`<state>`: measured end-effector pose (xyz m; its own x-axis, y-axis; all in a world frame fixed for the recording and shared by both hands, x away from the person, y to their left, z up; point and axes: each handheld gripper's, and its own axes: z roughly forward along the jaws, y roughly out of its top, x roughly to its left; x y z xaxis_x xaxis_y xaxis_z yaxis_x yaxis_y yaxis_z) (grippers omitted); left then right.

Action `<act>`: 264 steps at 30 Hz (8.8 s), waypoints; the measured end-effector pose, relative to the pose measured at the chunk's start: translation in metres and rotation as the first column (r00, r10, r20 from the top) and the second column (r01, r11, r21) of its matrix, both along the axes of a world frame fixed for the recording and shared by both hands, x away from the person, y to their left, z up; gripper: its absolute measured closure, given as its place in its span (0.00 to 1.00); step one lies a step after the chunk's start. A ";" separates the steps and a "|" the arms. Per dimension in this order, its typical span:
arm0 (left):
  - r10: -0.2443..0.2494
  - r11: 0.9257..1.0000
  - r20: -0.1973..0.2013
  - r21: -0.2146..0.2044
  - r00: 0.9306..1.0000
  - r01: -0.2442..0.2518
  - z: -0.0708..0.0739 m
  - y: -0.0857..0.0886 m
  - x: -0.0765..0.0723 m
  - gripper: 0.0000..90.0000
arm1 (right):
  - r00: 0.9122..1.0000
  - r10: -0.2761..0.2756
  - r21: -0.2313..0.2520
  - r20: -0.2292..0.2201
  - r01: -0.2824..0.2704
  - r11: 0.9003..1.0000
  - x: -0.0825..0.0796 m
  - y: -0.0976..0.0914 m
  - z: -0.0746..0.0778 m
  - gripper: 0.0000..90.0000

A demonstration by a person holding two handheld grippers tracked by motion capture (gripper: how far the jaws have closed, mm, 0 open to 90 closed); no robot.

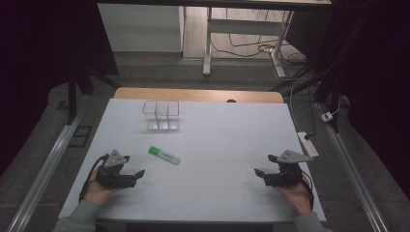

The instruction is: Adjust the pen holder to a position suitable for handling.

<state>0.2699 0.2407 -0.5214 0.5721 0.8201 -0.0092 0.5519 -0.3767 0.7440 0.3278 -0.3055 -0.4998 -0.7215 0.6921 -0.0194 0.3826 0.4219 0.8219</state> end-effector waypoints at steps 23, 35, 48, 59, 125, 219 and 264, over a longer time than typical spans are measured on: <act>0.000 1.000 -0.002 0.008 1.000 0.000 0.002 0.000 0.003 0.21 | 1.000 -0.021 -0.014 0.004 0.021 1.000 -0.001 -0.001 -0.001 0.24; 0.024 1.000 0.016 -0.003 1.000 -0.024 0.011 0.003 0.025 0.22 | 1.000 -0.002 0.012 0.009 0.002 1.000 -0.002 -0.001 -0.002 0.24; 0.058 0.998 0.001 -0.001 0.998 -0.058 0.015 0.009 0.049 0.22 | 1.000 0.013 0.010 0.009 -0.013 1.000 -0.003 0.000 -0.002 0.25; 0.097 0.995 -0.021 0.001 0.995 -0.097 0.018 0.016 0.076 0.23 | 1.000 0.012 0.006 0.012 -0.012 1.000 -0.003 0.000 -0.002 0.25; 0.217 0.976 -0.035 0.043 0.976 -0.215 0.018 0.024 0.184 0.99 | 1.000 -0.001 -0.016 -0.015 0.001 1.000 0.001 -0.001 -0.008 0.25; 0.010 1.000 -0.099 0.017 0.995 -0.008 0.029 -0.069 0.218 0.99 | 1.000 -0.015 -0.020 -0.012 0.015 1.000 0.001 -0.004 -0.007 0.26; -0.064 0.996 -0.073 0.059 0.995 0.068 0.038 -0.116 0.221 0.99 | 0.999 -0.029 -0.022 -0.013 0.029 0.999 -0.001 -0.006 -0.007 0.26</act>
<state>0.4904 0.1251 -0.4831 0.6246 0.7809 -0.0021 0.5748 -0.4579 0.6782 0.3273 -0.3113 -0.5065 -0.7012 0.7125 -0.0252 0.4060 0.4281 0.8074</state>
